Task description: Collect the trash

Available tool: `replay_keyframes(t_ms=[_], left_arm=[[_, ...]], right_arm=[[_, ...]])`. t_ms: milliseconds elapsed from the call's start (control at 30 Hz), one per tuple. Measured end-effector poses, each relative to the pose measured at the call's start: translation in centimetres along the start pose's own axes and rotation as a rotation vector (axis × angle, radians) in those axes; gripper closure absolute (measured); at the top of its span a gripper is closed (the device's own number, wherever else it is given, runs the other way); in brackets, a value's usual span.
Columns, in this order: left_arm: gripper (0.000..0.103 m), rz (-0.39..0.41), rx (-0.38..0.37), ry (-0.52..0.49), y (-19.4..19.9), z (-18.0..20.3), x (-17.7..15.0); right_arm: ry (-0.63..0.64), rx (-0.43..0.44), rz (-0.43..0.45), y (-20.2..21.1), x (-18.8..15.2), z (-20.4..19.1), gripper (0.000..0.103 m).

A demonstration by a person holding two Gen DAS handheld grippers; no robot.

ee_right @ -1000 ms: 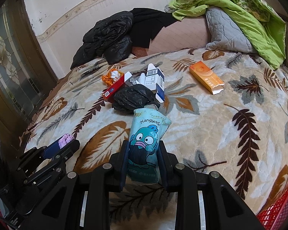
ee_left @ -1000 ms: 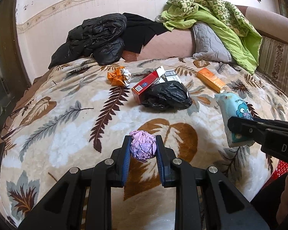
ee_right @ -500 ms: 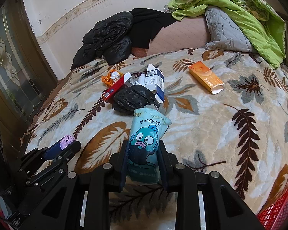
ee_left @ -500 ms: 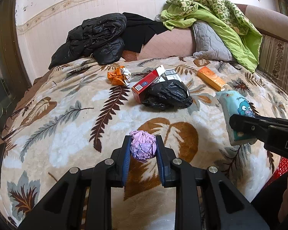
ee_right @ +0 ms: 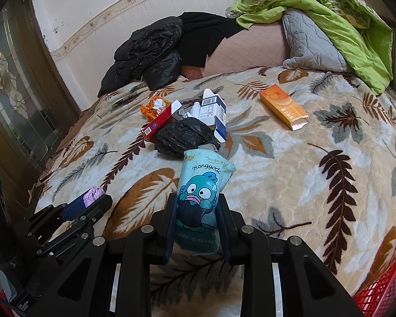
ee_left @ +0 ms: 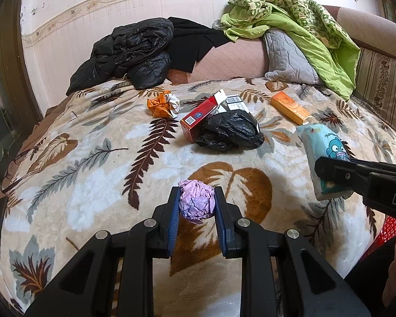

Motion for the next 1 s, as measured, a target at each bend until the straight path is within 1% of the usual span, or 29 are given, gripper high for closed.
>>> replay_keyframes(t_ms=[733, 1000], left_arm=[[0.08, -0.001, -0.002, 0.002, 0.1, 0.2, 0.0], [0.08, 0.001, 0.001, -0.002, 0.1, 0.3, -0.1]], right_arm=[[0.0, 0.007, 0.0, 0.2, 0.0, -0.4, 0.073], [0.003, 0.014, 0.018, 1.2, -0.3, -0.8, 0.073]])
Point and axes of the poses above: each gripper's, at about its wrist camera, not at the fingertips, and y roughly against the way its jaws point, z to its right, x to its top, the point moved 2 cm from there along -y, roughly the way its jaws point, and after that the axes turned 6 degrees about -z, right-handed, at the moved point
